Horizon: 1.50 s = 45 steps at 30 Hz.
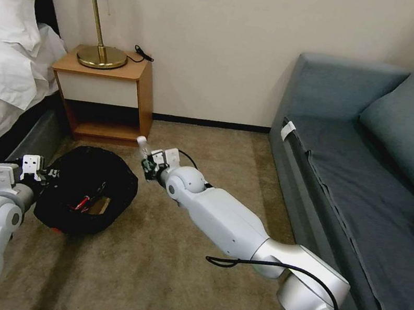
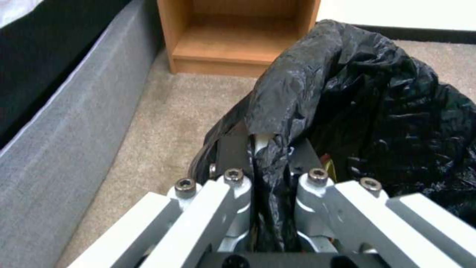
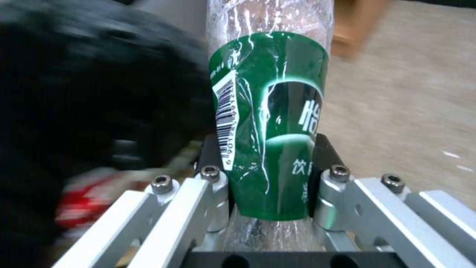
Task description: Pick up the trash bin, then pick up the garbage on the floor and place it into the trash bin.
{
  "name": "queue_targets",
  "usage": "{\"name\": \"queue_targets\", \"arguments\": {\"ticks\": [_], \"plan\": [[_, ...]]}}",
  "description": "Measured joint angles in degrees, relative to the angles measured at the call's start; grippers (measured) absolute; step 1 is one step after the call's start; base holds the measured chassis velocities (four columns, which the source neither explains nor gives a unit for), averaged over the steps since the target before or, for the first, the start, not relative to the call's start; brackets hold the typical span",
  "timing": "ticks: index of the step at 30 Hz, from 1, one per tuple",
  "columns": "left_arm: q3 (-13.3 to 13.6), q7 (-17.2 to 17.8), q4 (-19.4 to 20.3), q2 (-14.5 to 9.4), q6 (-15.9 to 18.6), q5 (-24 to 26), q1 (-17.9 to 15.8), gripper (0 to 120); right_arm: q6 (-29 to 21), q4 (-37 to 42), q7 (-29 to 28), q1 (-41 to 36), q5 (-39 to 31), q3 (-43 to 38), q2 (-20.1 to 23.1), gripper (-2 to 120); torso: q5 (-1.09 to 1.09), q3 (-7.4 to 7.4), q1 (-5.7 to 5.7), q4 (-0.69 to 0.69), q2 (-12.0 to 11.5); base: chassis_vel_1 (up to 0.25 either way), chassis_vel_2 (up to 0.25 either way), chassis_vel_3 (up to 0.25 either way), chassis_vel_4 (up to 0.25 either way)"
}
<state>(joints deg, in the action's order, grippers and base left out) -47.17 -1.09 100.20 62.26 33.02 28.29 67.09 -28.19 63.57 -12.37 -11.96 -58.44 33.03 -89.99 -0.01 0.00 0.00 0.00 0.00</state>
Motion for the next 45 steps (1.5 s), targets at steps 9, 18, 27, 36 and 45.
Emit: {"name": "queue_targets", "arguments": {"ticks": [9, 18, 27, 36, 45], "plan": [[0.4, 0.1, 0.2, -0.1, 0.4, 0.1, -0.6, 7, 1.2, 5.6, 0.9, -1.8, -3.4, 2.7, -1.3, 20, 0.00, 0.00, 0.00, 0.00, 0.0, 0.000, 0.000, 0.000, 0.000], [0.5, 0.2, 0.2, 0.0, 1.0, 0.6, -0.6, 7, 3.0, 4.3, 1.3, -3.7, -3.2, 4.1, -2.1, 30, 0.00, 0.00, 0.00, -0.01, 0.0, 0.000, 0.000, 0.000, 0.000], [1.1, 0.2, 0.1, 0.5, 1.5, 1.1, -1.1, 7, 3.2, 4.0, 0.8, -4.1, -3.6, 3.9, -1.7, 63, 0.01, 0.00, 0.00, 0.00, 0.0, 0.000, 0.000, 0.000, 0.000], [1.2, 0.3, -0.7, 0.7, 1.6, 1.2, -1.3, 7, 3.4, 4.0, 0.9, -4.3, -2.9, 3.7, -1.8, 96, 0.01, 0.00, 0.00, 0.00, 0.0, 0.000, 0.000, 0.000, 0.000], [0.5, 4.1, -2.6, 2.3, 3.1, 12.4, -3.0, 7, 3.5, 2.5, 1.2, -2.8, -1.5, -0.5, -2.1, 100, 0.02, 0.00, 0.00, 0.00, 0.0, 0.000, 0.000, 0.000, 0.000]]}}
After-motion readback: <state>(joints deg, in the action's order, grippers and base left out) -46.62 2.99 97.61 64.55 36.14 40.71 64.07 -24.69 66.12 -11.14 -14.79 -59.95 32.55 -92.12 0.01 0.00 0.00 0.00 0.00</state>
